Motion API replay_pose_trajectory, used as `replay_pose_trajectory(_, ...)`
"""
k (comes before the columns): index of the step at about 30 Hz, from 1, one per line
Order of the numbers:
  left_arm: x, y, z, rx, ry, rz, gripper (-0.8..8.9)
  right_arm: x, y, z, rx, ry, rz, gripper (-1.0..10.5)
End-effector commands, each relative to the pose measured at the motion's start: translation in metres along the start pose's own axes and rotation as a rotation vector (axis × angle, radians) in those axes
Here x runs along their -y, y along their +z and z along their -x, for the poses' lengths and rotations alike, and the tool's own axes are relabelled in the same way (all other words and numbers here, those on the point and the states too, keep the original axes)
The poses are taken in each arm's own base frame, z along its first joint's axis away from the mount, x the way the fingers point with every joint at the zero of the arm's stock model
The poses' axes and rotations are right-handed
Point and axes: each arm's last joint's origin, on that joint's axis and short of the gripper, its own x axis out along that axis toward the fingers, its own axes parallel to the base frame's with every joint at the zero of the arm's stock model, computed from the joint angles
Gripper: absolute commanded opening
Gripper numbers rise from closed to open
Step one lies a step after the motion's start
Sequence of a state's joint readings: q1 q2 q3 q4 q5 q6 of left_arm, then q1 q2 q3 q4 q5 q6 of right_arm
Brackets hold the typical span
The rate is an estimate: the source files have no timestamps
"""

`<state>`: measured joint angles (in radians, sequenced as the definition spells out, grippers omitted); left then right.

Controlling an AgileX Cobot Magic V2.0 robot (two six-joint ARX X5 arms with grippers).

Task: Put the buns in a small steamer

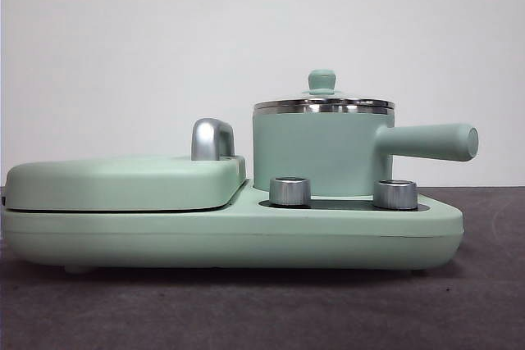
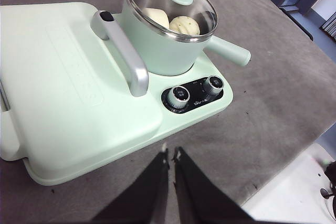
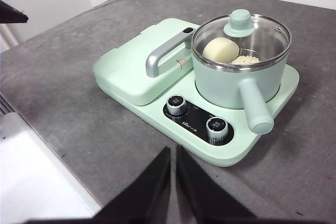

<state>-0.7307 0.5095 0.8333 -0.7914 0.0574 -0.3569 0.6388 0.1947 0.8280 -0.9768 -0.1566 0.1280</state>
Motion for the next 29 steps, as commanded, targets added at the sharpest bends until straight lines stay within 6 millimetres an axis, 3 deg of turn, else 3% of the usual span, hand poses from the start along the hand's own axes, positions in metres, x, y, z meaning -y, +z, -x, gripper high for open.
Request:
replay_pose_trajectory(1,0.001,0.002,0.001,0.024,-0.012,-0.002,0.20,-0.001,0.002,0.003,0.017,0.009,0.011,0.2)
replay_pose_trajectory(6,-0.011,-0.008,-0.001,0.119,0.040,0.030,0.20,-0.001,0.002,0.003,0.018,0.009,0.011,0.2)
replay_pose_trajectory(8,-0.022,-0.016,-0.011,0.178,0.090,0.044,0.20,-0.001,0.002,0.003,0.018,0.009,0.011,0.2)
replay_pose_trajectory(10,-0.037,-0.026,-0.023,0.252,0.190,-0.064,0.20,-0.001,0.002,0.003,0.017,0.009,0.011,0.2)
replay_pose_trajectory(15,-0.075,-0.070,-0.042,0.370,0.375,-0.095,0.20,-0.001,0.002,0.003,0.018,0.008,0.011,0.2)
replay_pose_trajectory(20,-0.099,-0.105,-0.051,0.393,0.531,-0.069,0.20,-0.001,0.002,0.003,0.018,0.010,0.011,0.2)
replay_pose_trajectory(29,-0.114,-0.127,-0.059,0.398,0.619,-0.039,0.20,-0.001,0.002,0.003,0.018,0.009,0.011,0.2)
